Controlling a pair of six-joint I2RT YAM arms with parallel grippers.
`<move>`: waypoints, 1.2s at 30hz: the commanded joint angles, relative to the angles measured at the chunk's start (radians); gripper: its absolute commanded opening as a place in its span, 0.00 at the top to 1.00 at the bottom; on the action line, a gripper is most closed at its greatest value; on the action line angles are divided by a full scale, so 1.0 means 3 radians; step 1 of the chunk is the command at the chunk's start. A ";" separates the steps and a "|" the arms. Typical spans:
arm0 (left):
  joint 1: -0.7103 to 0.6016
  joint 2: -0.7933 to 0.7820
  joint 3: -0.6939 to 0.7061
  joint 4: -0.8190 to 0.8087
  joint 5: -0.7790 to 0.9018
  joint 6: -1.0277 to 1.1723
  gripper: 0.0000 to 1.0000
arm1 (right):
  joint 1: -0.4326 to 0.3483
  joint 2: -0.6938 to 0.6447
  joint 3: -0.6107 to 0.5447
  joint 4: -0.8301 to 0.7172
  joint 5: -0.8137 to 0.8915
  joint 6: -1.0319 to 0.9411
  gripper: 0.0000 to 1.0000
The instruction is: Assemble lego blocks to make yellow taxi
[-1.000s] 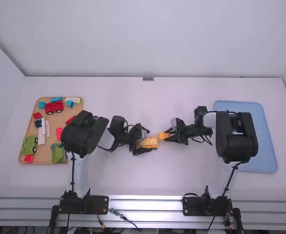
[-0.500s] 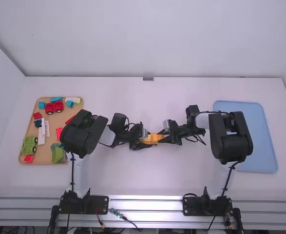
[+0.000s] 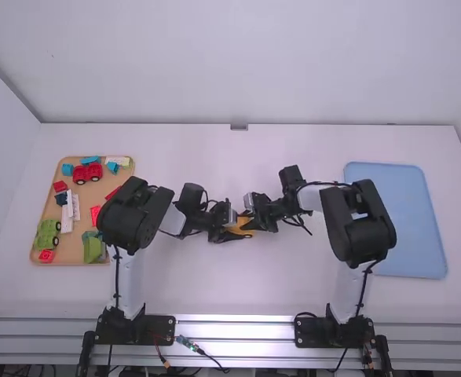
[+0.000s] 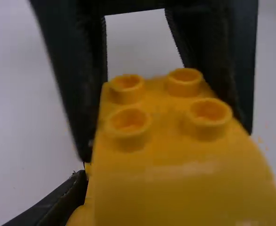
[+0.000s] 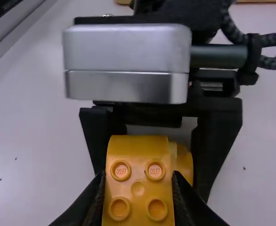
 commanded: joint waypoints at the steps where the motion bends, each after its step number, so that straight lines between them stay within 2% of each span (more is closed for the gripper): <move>1: -0.0013 0.0067 -0.0112 -0.0086 -0.0189 0.0072 0.43 | 0.0051 0.0052 0.0039 0.0048 0.0174 0.0318 0.88; 8: -0.0014 0.0067 -0.0112 -0.0084 -0.0189 0.0066 0.44 | 0.0189 0.0052 0.0038 0.0113 0.0347 0.0406 0.91; 19: -0.0014 0.0067 -0.0102 -0.0053 -0.0320 -0.0024 0.47 | 0.0186 0.0052 -0.0060 0.0120 0.0305 0.0446 0.92; 22: -0.0013 0.0067 -0.0106 -0.0058 -0.0355 -0.0014 0.51 | 0.0182 0.0052 -0.0071 0.0095 0.0245 0.0366 0.91; 25: -0.0014 0.0067 -0.0102 -0.0058 -0.0352 -0.0015 0.50 | 0.0183 0.0048 -0.0066 0.0000 0.0153 0.0168 0.91; 36: -0.0014 0.0067 -0.0043 -0.0174 -0.0352 -0.0014 0.50 | 0.0111 -0.0067 -0.0070 -0.0009 0.0154 0.0210 0.97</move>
